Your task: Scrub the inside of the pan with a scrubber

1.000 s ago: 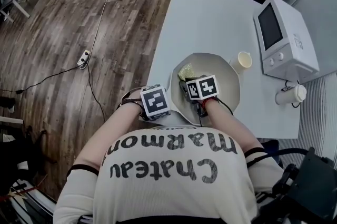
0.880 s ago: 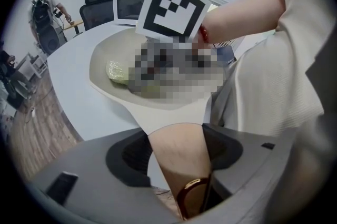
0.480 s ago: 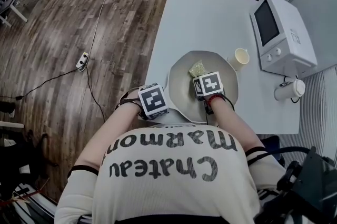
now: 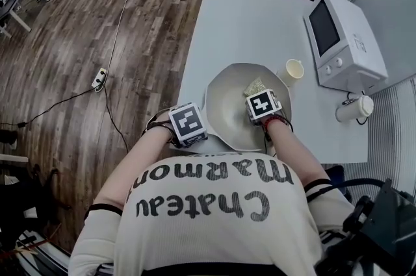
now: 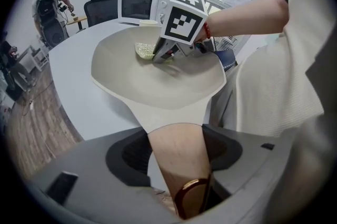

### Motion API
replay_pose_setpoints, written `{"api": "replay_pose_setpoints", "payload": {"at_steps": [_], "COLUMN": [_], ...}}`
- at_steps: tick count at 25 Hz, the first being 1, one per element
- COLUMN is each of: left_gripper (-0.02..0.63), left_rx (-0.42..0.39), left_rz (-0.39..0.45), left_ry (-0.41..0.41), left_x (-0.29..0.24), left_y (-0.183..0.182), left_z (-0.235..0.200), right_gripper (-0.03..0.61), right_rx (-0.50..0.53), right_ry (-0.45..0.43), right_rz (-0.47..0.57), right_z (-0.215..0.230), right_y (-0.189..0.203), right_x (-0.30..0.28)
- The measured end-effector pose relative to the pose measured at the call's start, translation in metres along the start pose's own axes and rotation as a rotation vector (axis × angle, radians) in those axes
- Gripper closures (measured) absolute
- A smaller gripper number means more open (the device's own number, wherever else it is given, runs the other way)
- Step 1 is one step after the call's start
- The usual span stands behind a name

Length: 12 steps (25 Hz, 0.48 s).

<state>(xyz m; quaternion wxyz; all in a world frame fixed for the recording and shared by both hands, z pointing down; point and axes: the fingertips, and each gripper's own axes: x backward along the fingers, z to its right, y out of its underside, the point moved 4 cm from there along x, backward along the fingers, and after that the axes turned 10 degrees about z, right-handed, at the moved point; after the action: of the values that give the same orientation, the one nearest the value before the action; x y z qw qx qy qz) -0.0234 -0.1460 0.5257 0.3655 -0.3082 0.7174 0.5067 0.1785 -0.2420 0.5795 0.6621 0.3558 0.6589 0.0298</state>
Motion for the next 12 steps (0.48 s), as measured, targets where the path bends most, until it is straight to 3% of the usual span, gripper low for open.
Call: {"api": "replay_pose_setpoints", "payload": {"at_steps": [12], "left_gripper": [0.347], "left_rx": [0.019], "left_rz": [0.012], "left_ry": [0.012], "left_x": [0.0], "left_y": [-0.0015], "left_z": [0.0005], "right_gripper": [0.499], "right_rx": [0.077], "right_ry": [0.003], "right_rz": [-0.057], "right_z": [0.0012], "right_y": [-0.0032], "right_x": [-0.0009]}}
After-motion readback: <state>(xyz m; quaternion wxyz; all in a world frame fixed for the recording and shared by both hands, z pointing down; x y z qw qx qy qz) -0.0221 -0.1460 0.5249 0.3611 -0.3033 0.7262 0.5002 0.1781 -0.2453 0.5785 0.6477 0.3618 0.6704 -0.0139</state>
